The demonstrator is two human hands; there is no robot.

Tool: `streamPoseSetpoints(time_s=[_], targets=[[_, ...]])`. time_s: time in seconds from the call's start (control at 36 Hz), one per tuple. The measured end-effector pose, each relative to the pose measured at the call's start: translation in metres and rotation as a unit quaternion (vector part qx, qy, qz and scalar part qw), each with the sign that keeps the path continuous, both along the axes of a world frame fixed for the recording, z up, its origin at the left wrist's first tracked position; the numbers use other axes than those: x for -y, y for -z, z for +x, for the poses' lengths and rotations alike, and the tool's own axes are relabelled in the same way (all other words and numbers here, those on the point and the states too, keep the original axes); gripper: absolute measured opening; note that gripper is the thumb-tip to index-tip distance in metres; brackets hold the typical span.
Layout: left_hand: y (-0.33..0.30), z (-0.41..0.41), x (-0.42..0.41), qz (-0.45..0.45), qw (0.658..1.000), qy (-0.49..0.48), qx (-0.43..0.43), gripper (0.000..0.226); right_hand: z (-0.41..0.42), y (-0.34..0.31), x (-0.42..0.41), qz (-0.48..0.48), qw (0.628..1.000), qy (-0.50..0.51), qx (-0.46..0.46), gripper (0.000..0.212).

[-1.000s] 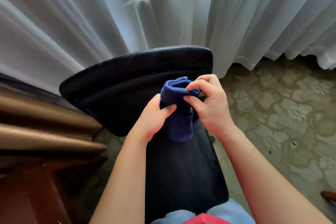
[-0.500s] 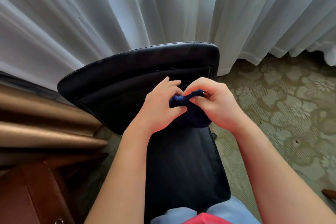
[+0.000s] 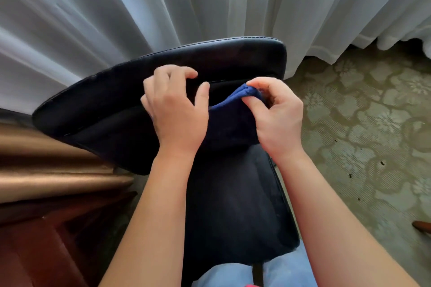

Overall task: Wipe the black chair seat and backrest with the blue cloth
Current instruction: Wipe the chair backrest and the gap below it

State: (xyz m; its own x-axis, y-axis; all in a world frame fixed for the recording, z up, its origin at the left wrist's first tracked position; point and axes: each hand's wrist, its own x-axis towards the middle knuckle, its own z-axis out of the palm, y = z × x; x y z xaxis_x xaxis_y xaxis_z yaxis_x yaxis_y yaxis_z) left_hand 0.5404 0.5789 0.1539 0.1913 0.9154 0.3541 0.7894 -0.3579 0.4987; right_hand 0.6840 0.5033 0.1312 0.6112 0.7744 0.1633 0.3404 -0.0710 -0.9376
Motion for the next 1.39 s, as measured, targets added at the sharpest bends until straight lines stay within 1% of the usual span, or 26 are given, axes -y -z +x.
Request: streamPoseSetpoints(time_s=[0.06, 0.11, 0.22, 0.31, 0.33, 0.39, 0.47, 0.58, 0.69, 0.81, 1.19, 1.39], targets=[[-0.003, 0.003, -0.008, 0.036, 0.999, -0.019, -0.017, 0.035, 0.004, 0.004, -0.005, 0.007, 0.999, 0.008, 0.044, 0.019], [-0.005, 0.007, -0.016, 0.056, 0.997, -0.013, -0.049, 0.046, 0.008, 0.007, -0.009, 0.009, 0.997, 0.018, 0.075, 0.020], [-0.003, 0.015, -0.032, 0.042, 0.991, 0.017, -0.126, 0.070, 0.011, 0.013, -0.016, 0.012, 0.994, 0.038, 0.103, 0.024], [0.003, 0.017, -0.040, 0.038, 0.987, 0.016, -0.157, 0.078, 0.008, 0.015, -0.023, 0.018, 0.994, 0.042, 0.095, 0.030], [0.004, 0.017, -0.042, 0.044, 0.986, 0.012, -0.162, 0.078, 0.007, 0.016, -0.026, 0.019, 0.995, 0.046, 0.086, 0.029], [0.007, 0.017, -0.044, 0.060, 0.985, 0.004, -0.164, 0.076, 0.004, 0.018, -0.030, 0.021, 0.995, 0.057, 0.084, 0.023], [0.010, 0.018, -0.048, 0.081, 0.984, 0.003, -0.156, 0.071, 0.001, 0.025, -0.037, 0.028, 0.988, 0.088, 0.124, 0.014], [0.012, 0.019, -0.055, 0.092, 0.985, 0.001, -0.143, 0.065, -0.005, 0.035, -0.043, 0.007, 0.975, 0.137, 0.174, 0.014], [0.013, 0.018, -0.062, 0.098, 0.988, 0.007, -0.122, 0.061, -0.007, 0.041, -0.044, -0.011, 0.969, 0.157, 0.190, 0.014], [0.013, 0.018, -0.067, 0.095, 0.989, 0.011, -0.114, 0.058, -0.012, 0.043, -0.043, -0.026, 0.967, 0.150, 0.202, 0.017], [0.011, 0.020, -0.072, 0.082, 0.993, 0.017, -0.086, 0.054, -0.017, 0.035, -0.053, -0.025, 0.969, 0.096, 0.226, 0.021], [0.011, 0.019, -0.074, 0.072, 0.994, 0.026, -0.077, 0.053, -0.032, 0.032, -0.061, -0.023, 0.967, 0.082, 0.242, 0.020]])
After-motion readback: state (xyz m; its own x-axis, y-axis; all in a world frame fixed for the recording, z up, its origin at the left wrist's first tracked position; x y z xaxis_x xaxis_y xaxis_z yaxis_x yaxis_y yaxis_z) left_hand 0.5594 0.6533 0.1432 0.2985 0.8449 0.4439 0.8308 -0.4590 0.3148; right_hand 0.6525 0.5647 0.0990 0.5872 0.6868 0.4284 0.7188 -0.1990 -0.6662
